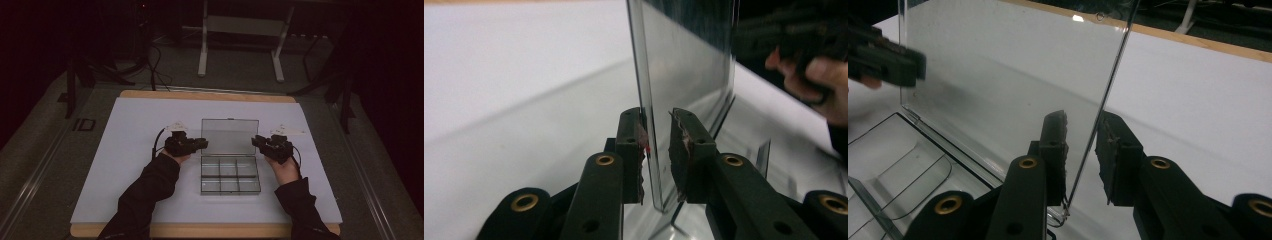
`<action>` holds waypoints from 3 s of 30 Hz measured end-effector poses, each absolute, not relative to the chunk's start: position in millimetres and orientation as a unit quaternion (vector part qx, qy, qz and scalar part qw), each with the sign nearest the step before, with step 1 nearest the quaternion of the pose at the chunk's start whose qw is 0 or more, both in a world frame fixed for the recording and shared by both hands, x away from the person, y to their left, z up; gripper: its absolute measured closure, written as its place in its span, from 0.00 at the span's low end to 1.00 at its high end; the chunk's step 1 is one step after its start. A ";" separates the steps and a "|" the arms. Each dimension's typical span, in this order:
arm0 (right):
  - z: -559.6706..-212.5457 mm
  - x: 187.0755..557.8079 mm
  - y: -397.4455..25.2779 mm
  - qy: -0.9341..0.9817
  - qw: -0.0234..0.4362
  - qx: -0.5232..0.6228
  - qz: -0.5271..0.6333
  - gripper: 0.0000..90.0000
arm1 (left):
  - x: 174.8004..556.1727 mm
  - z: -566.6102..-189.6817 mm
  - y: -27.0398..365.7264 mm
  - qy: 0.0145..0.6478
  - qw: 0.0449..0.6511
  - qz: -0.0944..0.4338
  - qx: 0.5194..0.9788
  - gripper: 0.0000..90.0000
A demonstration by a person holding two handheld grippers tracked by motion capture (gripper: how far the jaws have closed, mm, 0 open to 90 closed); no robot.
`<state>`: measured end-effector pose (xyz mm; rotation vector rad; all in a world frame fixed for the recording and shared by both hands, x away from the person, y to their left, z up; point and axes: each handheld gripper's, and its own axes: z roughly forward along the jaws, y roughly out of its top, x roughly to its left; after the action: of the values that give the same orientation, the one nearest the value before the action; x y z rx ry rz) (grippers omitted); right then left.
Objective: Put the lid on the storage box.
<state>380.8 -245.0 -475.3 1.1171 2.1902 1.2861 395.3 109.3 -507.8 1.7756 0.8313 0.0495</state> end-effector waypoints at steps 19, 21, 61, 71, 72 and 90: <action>-466.9 365.9 -253.2 0.779 0.187 0.377 0.465 0.95 | 379.2 -488.4 116.0 0.336 0.552 0.053 0.762 0.95; -466.3 363.3 -253.9 0.779 0.187 0.375 0.466 0.95 | 376.2 -486.7 115.2 0.331 0.548 0.060 0.766 0.95; -474.2 319.9 -277.2 0.812 0.146 0.292 0.483 0.93 | 323.6 -494.3 116.8 0.288 0.521 0.076 0.800 0.93; -487.3 310.8 -281.7 0.816 0.126 0.291 0.484 0.93 | 312.4 -502.0 114.4 0.283 0.505 0.082 0.811 0.93; -488.8 309.8 -282.0 0.815 0.124 0.292 0.484 0.93 | 311.6 -503.6 114.5 0.284 0.507 0.079 0.810 0.93; -508.4 306.9 -281.4 0.825 0.102 0.305 0.464 0.95 | 306.5 -520.4 110.8 0.293 0.485 0.066 0.821 0.91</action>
<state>306.9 -281.4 -508.4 0.9015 2.4362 1.3694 306.5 110.8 -520.4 1.9992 0.7128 0.1603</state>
